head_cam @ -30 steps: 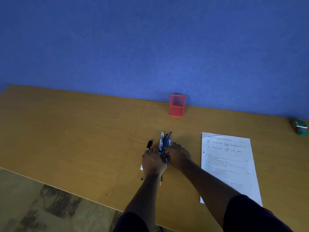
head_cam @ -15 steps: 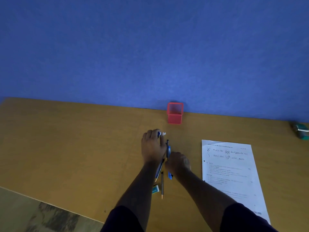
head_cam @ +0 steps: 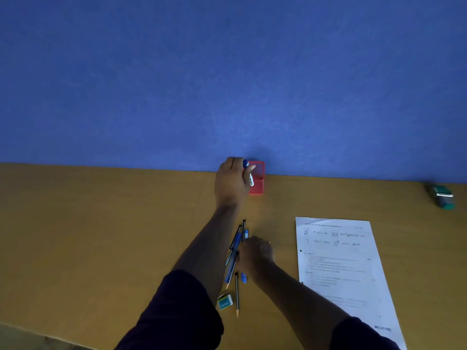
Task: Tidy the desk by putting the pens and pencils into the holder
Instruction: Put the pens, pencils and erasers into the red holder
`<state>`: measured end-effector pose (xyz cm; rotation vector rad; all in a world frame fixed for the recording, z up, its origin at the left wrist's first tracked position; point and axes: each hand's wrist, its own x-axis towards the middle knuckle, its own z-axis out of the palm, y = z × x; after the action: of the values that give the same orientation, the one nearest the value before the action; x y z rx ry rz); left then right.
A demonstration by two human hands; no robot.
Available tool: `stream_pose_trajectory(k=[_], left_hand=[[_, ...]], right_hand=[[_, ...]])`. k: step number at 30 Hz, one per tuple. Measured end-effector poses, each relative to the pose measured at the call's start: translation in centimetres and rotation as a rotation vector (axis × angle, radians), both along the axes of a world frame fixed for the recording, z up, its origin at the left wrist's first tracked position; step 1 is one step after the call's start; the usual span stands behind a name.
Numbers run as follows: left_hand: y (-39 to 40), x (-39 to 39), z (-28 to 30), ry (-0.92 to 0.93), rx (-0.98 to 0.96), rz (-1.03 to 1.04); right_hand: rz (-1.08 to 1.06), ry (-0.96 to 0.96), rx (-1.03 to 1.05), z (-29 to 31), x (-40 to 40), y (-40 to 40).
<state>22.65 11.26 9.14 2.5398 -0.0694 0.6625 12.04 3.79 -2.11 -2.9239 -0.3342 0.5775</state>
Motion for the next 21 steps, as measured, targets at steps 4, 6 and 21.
stream_pose_trajectory(k=[4, 6, 21], left_hand=[[-1.3, 1.4, 0.1, 0.014, -0.034, -0.003], [-2.0, 1.8, 0.3, -0.027, -0.069, 0.006], [-2.7, 4.0, -1.9, 0.155, -0.136, 0.0]], right_hand=[[-0.041, 0.05, 0.085, -0.3, 0.0, -0.2], [-0.087, 0.064, 0.17, 0.1, 0.0, -0.6], [-0.302, -0.536, 0.371, 8.6, 10.4, -9.7]])
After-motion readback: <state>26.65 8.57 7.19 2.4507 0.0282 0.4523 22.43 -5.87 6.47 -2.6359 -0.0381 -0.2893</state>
